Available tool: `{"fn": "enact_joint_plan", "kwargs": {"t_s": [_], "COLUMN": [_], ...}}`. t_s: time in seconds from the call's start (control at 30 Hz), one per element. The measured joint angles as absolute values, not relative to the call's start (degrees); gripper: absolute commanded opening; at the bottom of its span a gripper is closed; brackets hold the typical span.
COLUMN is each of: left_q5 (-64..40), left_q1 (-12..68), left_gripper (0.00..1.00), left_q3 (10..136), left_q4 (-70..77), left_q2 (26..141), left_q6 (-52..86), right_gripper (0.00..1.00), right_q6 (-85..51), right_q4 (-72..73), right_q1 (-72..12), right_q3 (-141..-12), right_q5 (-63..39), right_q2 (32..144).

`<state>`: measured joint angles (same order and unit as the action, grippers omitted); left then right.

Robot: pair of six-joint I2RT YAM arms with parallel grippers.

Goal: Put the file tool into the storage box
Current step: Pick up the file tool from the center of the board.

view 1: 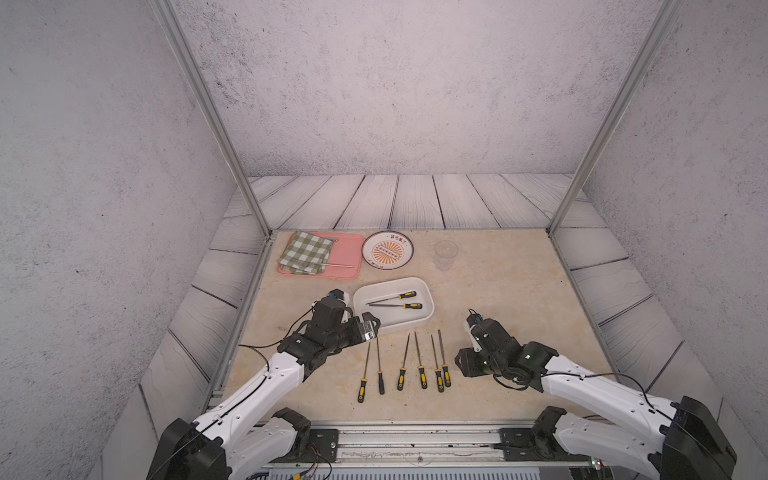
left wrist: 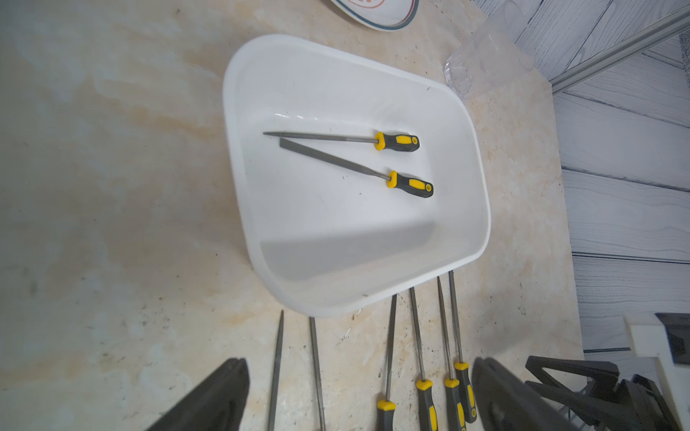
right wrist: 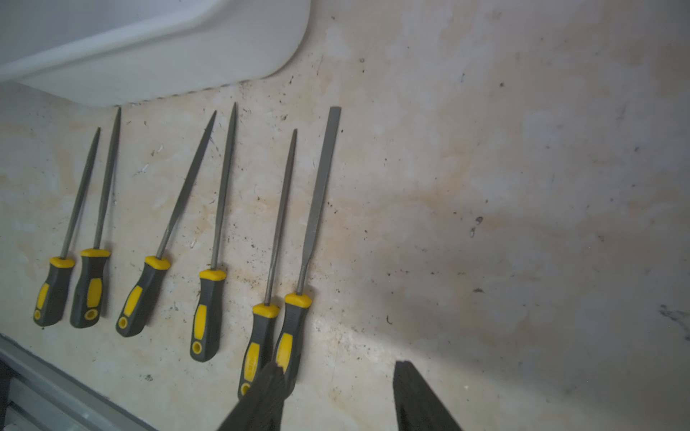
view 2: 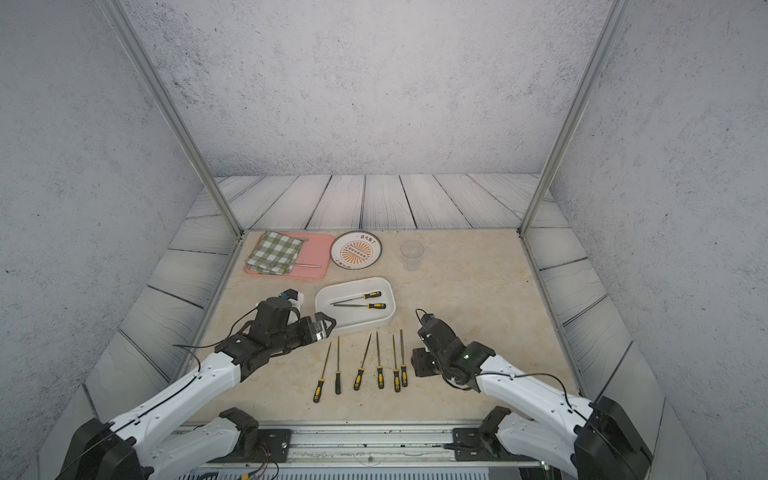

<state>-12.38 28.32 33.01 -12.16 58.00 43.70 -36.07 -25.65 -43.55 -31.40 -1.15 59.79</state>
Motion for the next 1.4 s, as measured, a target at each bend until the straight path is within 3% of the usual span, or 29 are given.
{"fn": "enact_joint_plan", "kwargs": {"t_s": [0.63, 1.4], "left_q5": [-7.14, -6.85], "left_q1": [29.12, 31.64], "left_gripper": [0.99, 0.99], "left_q3": [33.01, 33.06], "left_q4": [-10.87, -9.61], "left_q2": [60.58, 62.74], "left_q6": [45.10, 45.39], "right_gripper": [0.51, 0.50], "right_q6": [-40.36, -43.11], "right_q4": [-20.05, -19.88], "right_q1": [-45.17, -53.12], "right_q3": [-28.01, -34.09], "right_q5": [-1.45, 3.77], "right_q2": [63.75, 74.22]}}
